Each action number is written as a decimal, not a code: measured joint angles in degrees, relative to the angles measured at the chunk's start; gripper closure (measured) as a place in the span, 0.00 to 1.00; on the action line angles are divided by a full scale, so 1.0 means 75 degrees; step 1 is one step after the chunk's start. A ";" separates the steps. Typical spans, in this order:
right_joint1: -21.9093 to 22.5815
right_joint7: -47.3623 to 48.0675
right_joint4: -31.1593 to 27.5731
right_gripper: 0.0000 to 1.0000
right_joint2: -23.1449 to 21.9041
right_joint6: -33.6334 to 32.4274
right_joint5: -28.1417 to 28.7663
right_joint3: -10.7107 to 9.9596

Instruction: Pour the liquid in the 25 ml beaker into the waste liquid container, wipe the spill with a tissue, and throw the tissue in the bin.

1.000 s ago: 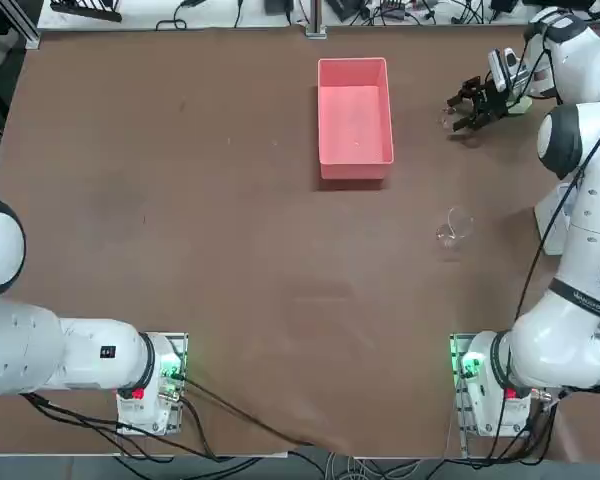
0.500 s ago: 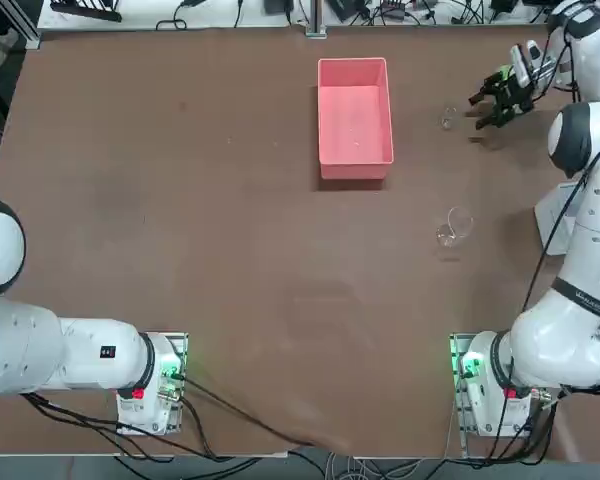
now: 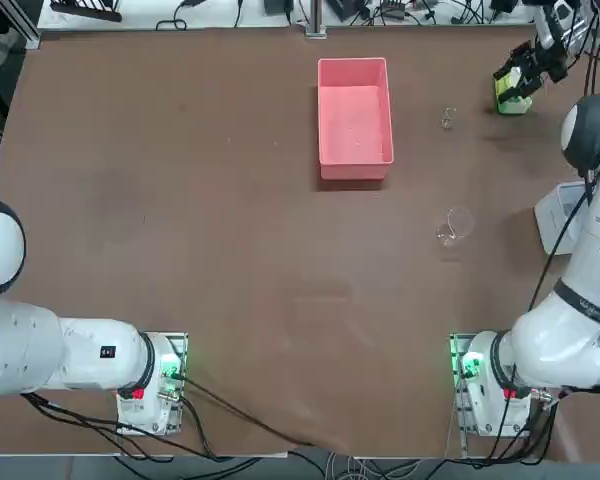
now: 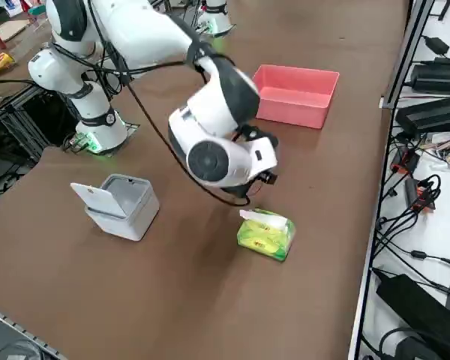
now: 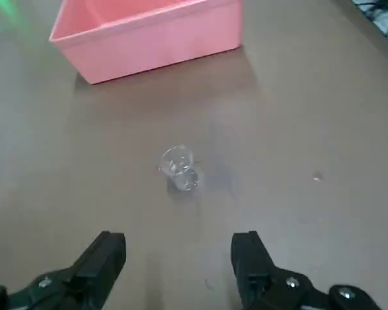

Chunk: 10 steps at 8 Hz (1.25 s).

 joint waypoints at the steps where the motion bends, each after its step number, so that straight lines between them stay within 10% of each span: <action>1: 0.0394 0.0743 0.0130 0.00 -0.0101 0.0108 -0.0088 -0.0386; 4: 0.1662 0.2984 0.0267 0.00 -0.0139 0.0890 -0.0434 -0.1628; 10: 0.2256 0.6520 0.0244 0.00 0.0438 0.3442 -0.2175 -0.1716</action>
